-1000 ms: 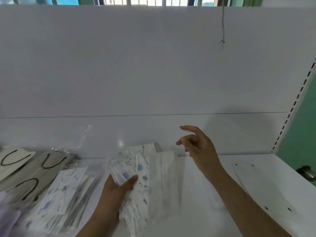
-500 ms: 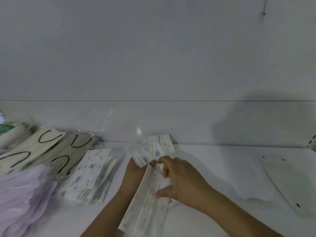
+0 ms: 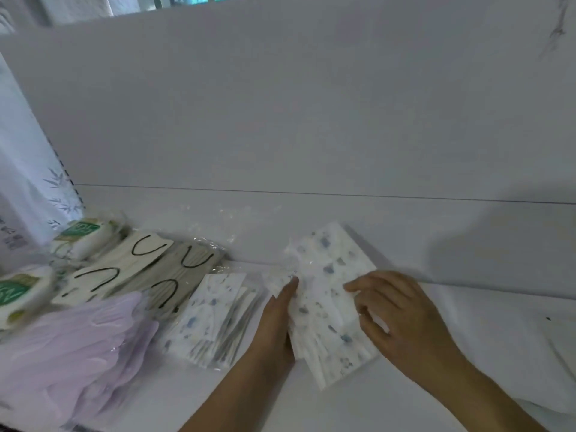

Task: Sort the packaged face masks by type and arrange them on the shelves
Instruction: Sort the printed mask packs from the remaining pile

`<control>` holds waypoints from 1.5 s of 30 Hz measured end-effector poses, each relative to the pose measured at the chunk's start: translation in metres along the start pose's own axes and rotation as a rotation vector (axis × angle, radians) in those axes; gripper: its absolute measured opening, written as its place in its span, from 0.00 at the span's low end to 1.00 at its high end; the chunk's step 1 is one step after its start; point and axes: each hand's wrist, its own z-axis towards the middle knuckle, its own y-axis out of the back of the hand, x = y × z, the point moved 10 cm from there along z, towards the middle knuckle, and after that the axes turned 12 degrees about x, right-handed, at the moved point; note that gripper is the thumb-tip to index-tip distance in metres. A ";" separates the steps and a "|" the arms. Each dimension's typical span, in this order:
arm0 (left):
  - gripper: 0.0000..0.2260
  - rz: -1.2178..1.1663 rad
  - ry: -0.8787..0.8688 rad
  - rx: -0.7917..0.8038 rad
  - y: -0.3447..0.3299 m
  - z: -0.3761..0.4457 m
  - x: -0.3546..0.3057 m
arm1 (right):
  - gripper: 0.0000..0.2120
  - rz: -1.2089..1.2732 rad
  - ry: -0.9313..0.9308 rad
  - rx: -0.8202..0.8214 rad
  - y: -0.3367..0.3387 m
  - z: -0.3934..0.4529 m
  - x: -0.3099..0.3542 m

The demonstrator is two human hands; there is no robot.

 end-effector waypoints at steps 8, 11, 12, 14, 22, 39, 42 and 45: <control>0.25 0.344 -0.212 0.189 -0.018 -0.012 -0.031 | 0.25 0.386 -0.161 0.543 -0.066 -0.006 -0.003; 0.33 0.463 -0.267 0.232 -0.029 -0.019 -0.040 | 0.23 0.435 -0.158 0.464 -0.055 -0.004 -0.001; 0.34 0.486 -0.276 0.212 -0.027 -0.020 -0.042 | 0.22 0.462 -0.157 0.439 -0.053 -0.004 -0.001; 0.38 0.505 -0.300 0.244 -0.028 -0.023 -0.044 | 0.19 0.502 -0.170 0.400 -0.049 -0.003 -0.003; 0.15 0.733 -0.365 0.193 -0.045 -0.035 -0.075 | 0.26 0.450 -0.242 0.145 -0.028 0.007 -0.011; 0.53 2.019 -0.274 0.060 0.026 -0.106 -0.104 | 0.23 1.310 -0.829 0.314 -0.102 0.029 -0.061; 0.51 2.304 -0.214 -0.031 0.058 -0.106 -0.110 | 0.22 1.410 -0.908 0.405 -0.123 0.029 -0.049; 0.48 2.223 0.000 0.051 0.079 -0.081 -0.093 | 0.24 1.470 -0.998 0.425 -0.145 0.025 -0.041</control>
